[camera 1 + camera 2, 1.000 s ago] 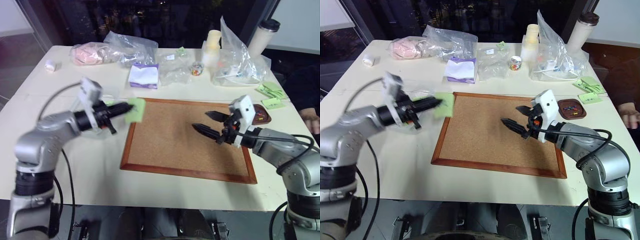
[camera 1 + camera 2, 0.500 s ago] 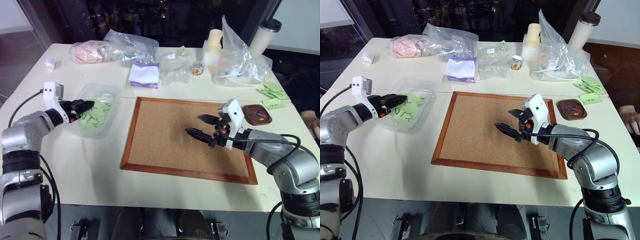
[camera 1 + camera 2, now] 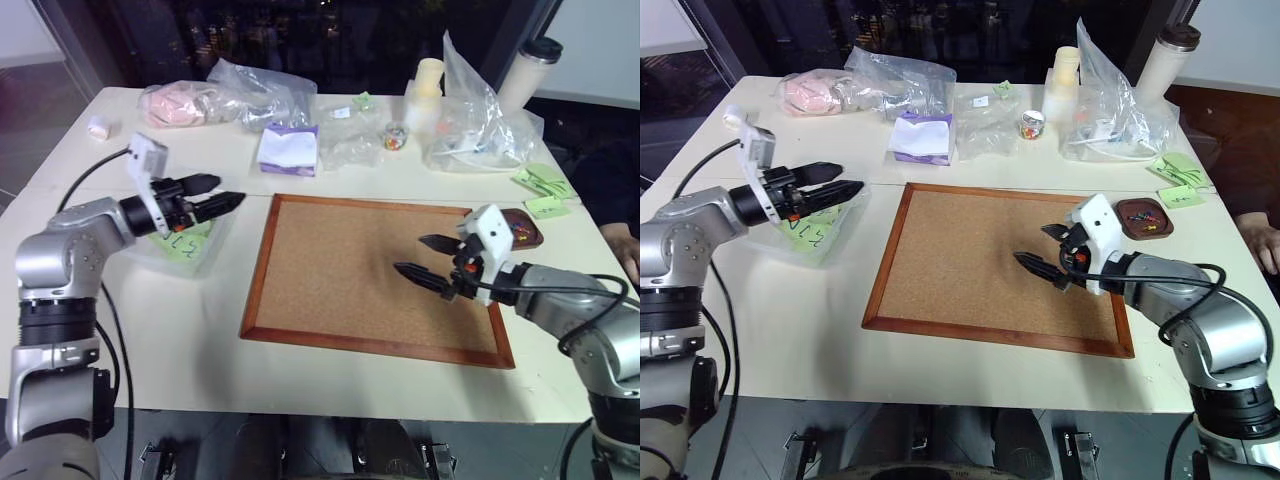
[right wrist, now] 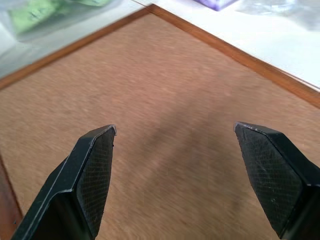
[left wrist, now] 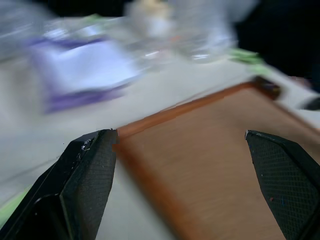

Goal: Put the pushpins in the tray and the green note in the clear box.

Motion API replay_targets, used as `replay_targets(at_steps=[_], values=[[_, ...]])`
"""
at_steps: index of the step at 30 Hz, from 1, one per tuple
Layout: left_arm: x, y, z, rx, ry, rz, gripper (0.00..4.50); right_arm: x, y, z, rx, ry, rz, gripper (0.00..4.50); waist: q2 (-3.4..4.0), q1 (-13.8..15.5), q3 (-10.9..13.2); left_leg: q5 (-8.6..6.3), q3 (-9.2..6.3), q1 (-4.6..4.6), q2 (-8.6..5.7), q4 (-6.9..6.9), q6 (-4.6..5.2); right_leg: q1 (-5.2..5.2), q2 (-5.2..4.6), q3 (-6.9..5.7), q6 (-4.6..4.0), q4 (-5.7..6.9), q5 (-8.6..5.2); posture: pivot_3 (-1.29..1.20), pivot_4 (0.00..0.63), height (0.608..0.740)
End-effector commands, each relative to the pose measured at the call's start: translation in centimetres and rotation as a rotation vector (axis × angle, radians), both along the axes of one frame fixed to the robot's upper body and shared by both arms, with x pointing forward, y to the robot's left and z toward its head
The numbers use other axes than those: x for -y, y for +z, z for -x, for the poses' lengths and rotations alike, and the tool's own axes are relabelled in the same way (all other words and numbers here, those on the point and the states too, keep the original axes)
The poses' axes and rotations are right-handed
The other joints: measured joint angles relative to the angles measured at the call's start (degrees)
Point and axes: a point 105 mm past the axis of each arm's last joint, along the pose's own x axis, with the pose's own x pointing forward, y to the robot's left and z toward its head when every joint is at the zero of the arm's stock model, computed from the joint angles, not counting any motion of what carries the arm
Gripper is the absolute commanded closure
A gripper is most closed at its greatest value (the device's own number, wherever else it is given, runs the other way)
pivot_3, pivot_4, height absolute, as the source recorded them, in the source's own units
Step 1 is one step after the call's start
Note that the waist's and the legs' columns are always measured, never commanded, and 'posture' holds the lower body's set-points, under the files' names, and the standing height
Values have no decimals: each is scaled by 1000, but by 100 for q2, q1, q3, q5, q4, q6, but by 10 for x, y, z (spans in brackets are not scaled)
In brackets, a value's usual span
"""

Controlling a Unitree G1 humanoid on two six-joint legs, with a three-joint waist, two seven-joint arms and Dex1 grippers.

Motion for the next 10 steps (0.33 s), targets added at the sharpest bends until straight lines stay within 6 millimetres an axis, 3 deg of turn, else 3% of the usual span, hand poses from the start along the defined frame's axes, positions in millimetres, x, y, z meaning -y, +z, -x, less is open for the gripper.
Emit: replay_targets(at_steps=[1, 5, 10], values=[[36, -8, 21, 28, -167, -50, 49, 11, 12, 3, 48, -18, 16, 582, 1, -14, 0, 0, 1, 0, 0, 0, 0, 0, 0, 2, 0, 0, 0, 0, 150, 740], [60, -42, 34, 18, -265, -168, 49, 16, 12, 8, 39, -13, 40, 582, 5, -20, -3, 0, 5, 9, -3, -2, 0, 4, 5, 8, -1, 0, 0, 0, 150, 740], [70, -61, 38, 8, -281, -181, 49, 19, 12, 13, 46, -11, 69, 582, 3, -2, -2, 0, 3, 9, -5, 0, 0, 5, 7, 7, -1, 1, 0, 0, 150, 740]])
